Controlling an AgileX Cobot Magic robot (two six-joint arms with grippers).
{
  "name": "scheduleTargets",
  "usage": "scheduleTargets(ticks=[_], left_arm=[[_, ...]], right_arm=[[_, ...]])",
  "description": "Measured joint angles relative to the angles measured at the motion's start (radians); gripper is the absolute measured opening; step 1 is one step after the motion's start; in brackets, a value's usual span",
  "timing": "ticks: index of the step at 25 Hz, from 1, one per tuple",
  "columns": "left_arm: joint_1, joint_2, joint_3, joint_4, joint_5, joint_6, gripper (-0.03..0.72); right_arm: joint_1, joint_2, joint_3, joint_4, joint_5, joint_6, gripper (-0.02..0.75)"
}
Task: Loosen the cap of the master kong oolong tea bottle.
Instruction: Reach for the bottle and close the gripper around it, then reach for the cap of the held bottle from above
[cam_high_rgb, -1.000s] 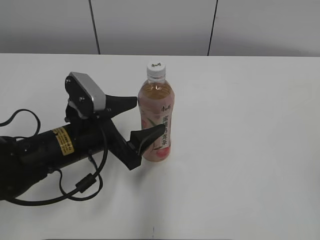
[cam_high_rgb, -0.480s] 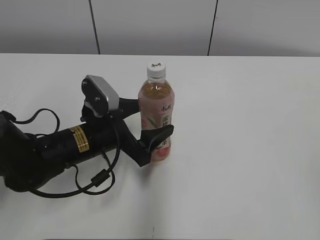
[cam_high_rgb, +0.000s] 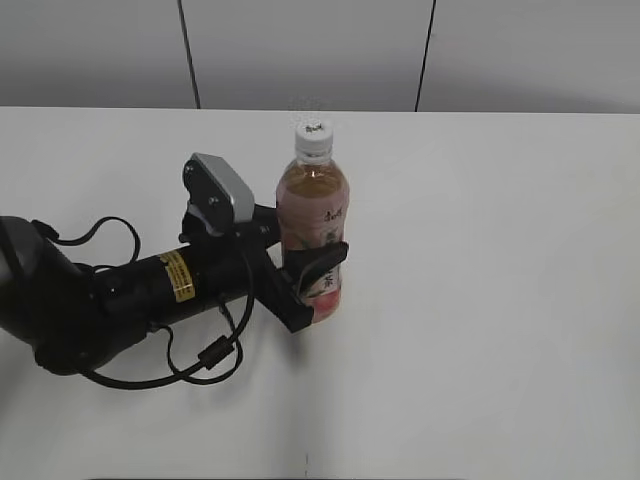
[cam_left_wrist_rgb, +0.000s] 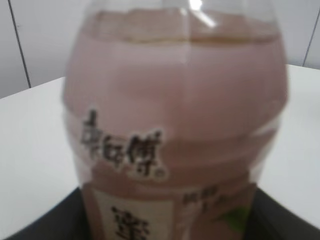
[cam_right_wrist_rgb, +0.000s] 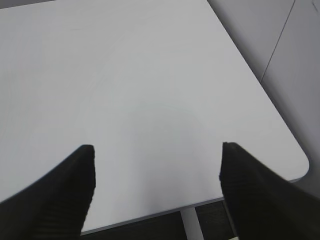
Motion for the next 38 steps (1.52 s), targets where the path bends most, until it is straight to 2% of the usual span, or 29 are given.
scheduleTargets(ticks=[1,8,13,21,27,34,38], left_arm=[[0.000,0.000,0.000,0.009,0.000,-0.001,0.377],[0.000,0.000,0.000,0.053,-0.001,-0.001,0.380],[0.000,0.000,0.000,0.087,-0.003,-0.003,0.380],[0.000,-0.050,0.000,0.132,0.083,-0.003,0.380],[0.000,-0.061,0.000,0.174,0.102,-0.003,0.380],[0.000,-0.062,0.000,0.177,0.102,-0.003,0.380],[0.000,-0.062,0.000,0.178,0.103,-0.003,0.380]], right_arm=[[0.000,0.000,0.000,0.000,0.000,0.001,0.586],[0.000,0.000,0.000,0.011,-0.001,-0.002,0.586],[0.000,0.065,-0.025,0.100,-0.046,-0.106,0.586],[0.000,0.456,-0.135,0.199,-0.059,-0.254,0.586],[0.000,0.751,-0.264,0.388,-0.062,-0.401,0.579],[0.000,1.098,-0.512,0.408,0.020,-0.359,0.491],[0.000,1.285,-0.683,0.407,0.092,-0.318,0.479]])
